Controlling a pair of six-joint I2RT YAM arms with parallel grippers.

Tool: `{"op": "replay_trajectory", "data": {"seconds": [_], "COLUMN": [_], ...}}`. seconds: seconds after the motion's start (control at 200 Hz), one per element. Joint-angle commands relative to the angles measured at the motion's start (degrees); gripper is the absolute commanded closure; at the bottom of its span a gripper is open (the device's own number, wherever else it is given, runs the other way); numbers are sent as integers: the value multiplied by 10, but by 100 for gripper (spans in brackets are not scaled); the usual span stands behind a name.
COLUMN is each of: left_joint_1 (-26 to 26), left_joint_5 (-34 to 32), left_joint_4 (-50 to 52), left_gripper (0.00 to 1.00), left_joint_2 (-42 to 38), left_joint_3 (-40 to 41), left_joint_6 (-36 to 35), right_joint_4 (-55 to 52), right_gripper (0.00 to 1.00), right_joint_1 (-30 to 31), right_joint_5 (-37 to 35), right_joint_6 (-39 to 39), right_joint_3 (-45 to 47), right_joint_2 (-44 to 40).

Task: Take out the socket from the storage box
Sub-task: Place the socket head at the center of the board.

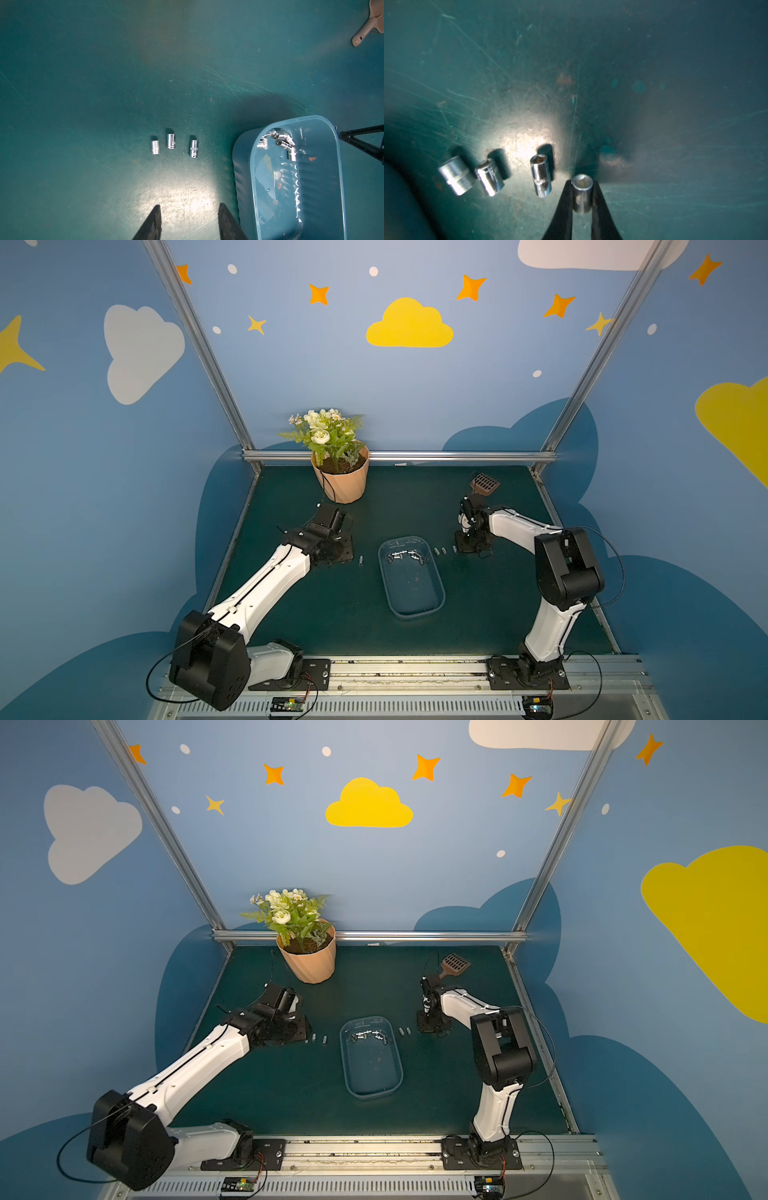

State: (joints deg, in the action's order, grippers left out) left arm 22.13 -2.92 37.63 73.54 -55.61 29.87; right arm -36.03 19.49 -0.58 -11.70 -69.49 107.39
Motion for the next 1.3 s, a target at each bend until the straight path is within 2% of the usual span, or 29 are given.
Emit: {"op": "replay_trajectory", "data": {"seconds": [0.0,0.461,1.006,1.291], "left_joint_1": [-2,-2,-2,-2], "left_joint_5": [4,4,5,6], "left_joint_4": [3,3,2,0], "left_gripper": [54,54,54,54], "left_joint_2": [-3,-4,-5,-4], "left_joint_3": [-5,-2,-3,-4], "left_joint_6": [0,-1,-2,-3], "right_joint_4": [-14,-16,-22,-26], "right_gripper": [88,83,74,73], "right_joint_1": [-3,-4,-5,-4], "right_joint_5": [8,9,8,11], "right_joint_6": [-8,-10,-10,-10], "right_joint_3": [-18,-17,-20,-24], "right_joint_2": [13,15,6,-7]}}
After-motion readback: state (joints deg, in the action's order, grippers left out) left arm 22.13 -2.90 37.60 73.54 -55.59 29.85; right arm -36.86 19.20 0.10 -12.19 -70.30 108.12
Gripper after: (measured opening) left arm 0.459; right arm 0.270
